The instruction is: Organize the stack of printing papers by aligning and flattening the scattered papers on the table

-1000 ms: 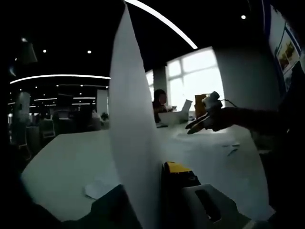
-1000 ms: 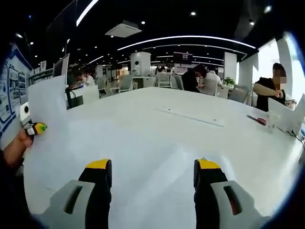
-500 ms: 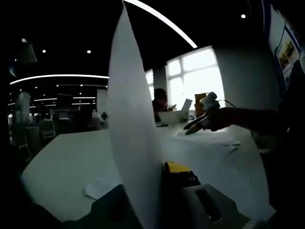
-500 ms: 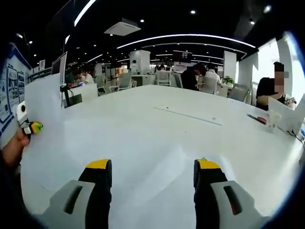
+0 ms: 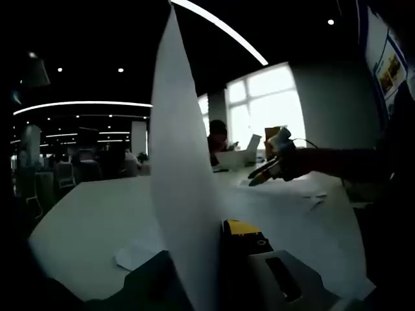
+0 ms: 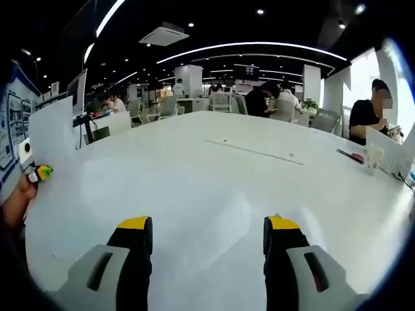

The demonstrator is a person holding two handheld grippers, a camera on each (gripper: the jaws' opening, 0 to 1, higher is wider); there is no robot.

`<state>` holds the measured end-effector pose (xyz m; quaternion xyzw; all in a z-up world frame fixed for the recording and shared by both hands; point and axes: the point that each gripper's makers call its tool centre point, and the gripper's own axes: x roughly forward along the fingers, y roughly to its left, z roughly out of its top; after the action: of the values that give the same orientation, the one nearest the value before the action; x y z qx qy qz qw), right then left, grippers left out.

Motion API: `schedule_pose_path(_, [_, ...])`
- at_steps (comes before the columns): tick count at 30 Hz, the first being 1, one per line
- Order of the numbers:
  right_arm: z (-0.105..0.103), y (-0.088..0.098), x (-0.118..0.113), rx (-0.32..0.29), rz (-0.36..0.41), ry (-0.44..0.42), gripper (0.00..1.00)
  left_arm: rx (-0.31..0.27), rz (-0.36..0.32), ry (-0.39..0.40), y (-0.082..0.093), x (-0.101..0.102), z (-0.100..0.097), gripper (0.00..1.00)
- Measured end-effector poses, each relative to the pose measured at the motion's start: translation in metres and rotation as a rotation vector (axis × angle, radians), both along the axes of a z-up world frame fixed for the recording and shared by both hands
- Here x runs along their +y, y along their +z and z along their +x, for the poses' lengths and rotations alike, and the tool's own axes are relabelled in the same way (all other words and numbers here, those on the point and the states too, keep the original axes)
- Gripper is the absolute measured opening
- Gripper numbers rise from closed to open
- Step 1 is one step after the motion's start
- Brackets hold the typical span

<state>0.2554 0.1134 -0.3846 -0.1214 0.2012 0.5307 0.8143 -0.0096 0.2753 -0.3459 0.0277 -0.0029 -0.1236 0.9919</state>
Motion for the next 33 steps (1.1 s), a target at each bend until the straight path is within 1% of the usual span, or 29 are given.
schedule_pose_path(23, [0.019,-0.012,0.006,0.029,-0.014,-0.010,0.64,0.004,0.000,0.000,0.000,-0.001,0.000,0.07])
schedule_pose_path(33, [0.025,-0.018,0.010,0.046,-0.004,-0.017,0.63,0.004,0.002,-0.001,-0.001,-0.001,0.000,0.07])
